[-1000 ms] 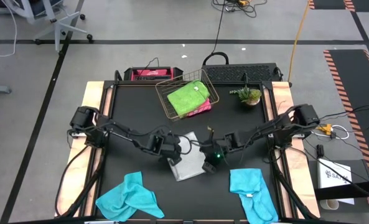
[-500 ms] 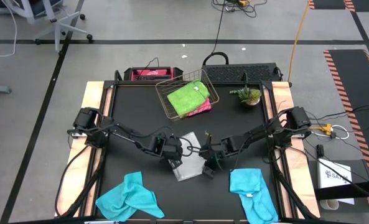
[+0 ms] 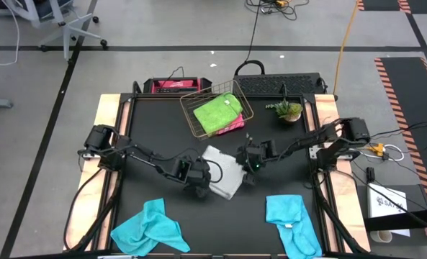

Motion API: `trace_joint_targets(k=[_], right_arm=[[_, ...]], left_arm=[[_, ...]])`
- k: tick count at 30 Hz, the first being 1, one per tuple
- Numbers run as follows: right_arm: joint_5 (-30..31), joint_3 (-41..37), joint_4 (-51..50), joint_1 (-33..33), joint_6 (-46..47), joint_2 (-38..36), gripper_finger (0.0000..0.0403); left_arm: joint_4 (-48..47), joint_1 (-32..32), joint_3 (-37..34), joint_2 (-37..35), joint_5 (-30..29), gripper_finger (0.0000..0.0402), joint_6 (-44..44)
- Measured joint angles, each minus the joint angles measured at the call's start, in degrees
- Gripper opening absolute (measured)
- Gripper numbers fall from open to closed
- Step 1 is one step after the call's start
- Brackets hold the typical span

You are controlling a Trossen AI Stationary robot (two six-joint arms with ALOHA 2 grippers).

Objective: Fold microfiber towels
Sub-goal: Fold the gray microfiber cloth

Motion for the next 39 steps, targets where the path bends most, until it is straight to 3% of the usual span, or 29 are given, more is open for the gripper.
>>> trace_joint_targets(k=[6, 11, 15, 22, 28, 35, 39], right_arm=[[-2.3, 0.0, -1.3, -3.3, 2.2, -6.6, 0.0000], [-5.7, 0.2, 3.6, 0.4, 8.9, -8.5, 0.0000], [-5.2, 0.2, 9.8, 4.9, 12.5, -5.3, 0.0000], [1.7, 0.2, 23.7, 8.8, 14.8, 3.3, 0.0000], [-1.3, 0.2, 31.9, 8.7, 18.2, 10.8, 0.0000], [-11.8, 0.4, 24.8, 9.7, 19.7, 12.3, 0.0000], [-14.0, 0.4, 16.0, 10.1, 16.7, 9.7, 0.0000]], left_arm=[[0.2, 0.1, 0.0, 0.0, -0.1, 0.0010, 0.2], [0.2, 0.5, 0.0, 0.0, -0.5, 0.0007, 0.4], [-0.2, 1.4, 0.0, -0.1, -0.7, 0.0019, 0.8], [-0.4, 2.5, 0.0, -0.1, -0.6, 0.0003, 1.8], [-0.8, 2.8, 0.0, -0.1, -0.3, 0.0017, 1.7], [-0.9, 2.8, 0.0, -0.1, 1.2, 0.0021, 1.5], [-0.6, 2.8, 0.0, -0.1, 3.8, 0.0021, 1.3]])
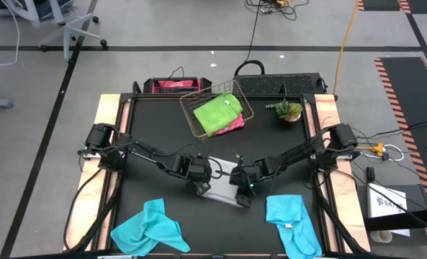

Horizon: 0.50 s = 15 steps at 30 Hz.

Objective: Fold microfiber towels
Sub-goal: Fold the gray microfiber cloth, then stack the gray microfiber cloth on top of the green microfiber cloth in the wire basket

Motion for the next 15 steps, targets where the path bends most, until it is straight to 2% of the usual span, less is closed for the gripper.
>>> trace_joint_targets(k=[4, 9, 15], right_arm=[[1.7, -0.2, -7.3, -0.1, -1.6, -4.0, 0.0000], [5.7, -0.3, -9.8, -0.8, 2.7, -10.9, 0.0000], [10.1, -0.3, -15.0, -0.8, 7.0, -16.2, 0.0000]], left_arm=[[0.5, 0.0, 0.0, 0.0, 5.0, 0.0021, -3.0], [1.6, 0.9, 0.0, 0.0, 13.3, 0.0021, -11.9], [8.2, 1.5, 0.0, -0.1, 12.7, 0.0021, -13.2]])
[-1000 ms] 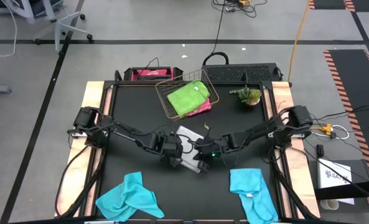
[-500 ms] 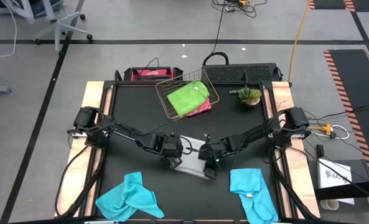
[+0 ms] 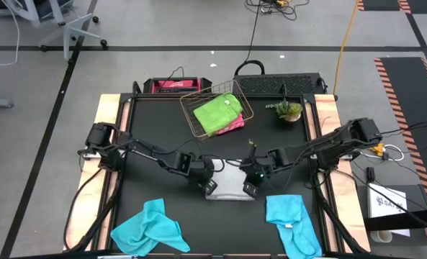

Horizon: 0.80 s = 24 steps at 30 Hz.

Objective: Fold microfiber towels
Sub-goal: Stack the gray microfiber cloth on top of the green microfiber cloth in the wire basket

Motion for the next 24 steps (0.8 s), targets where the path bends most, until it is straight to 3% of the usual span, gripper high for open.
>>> trace_joint_targets(k=[6, 18, 24], right_arm=[[-1.1, 0.0, -4.5, 0.0, 0.8, -0.5, 0.0013], [-0.4, 0.0, -8.6, -1.9, 0.3, -0.4, 0.0144], [-0.5, 0.0, -11.1, -3.0, 0.1, -0.4, 0.0183]], left_arm=[[1.2, 1.0, 0.0, 0.0, -0.7, 0.0021, 3.0], [-2.4, 7.2, 0.0, 0.0, 0.7, 0.0022, 5.4], [-0.4, 10.8, 0.0, 0.0, 2.8, 0.0025, 7.2]])
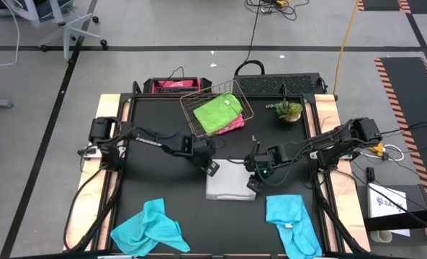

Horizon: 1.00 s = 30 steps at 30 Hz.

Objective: Fold microfiber towels
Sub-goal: Stack the gray microfiber cloth on top of the green microfiber cloth in the wire basket

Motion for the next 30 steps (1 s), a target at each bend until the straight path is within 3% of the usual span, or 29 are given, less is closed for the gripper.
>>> trace_joint_targets(k=[18, 25, 30], right_arm=[[-4.8, -4.5, 0.9, -4.5, 2.5, -0.3, 0.0201], [-4.6, -4.5, 2.8, -6.1, 2.2, -0.3, 0.0201], [-4.5, -6.7, 10.8, -6.3, 3.1, -0.3, 0.0201]], left_arm=[[-0.2, 1.4, 0.0, 0.4, -2.5, 0.0196, 1.8], [-0.1, 1.4, -1.7, 0.4, -3.1, 0.0215, 2.1], [0.7, 1.7, -3.3, 0.4, -3.0, 0.0216, 0.7]])
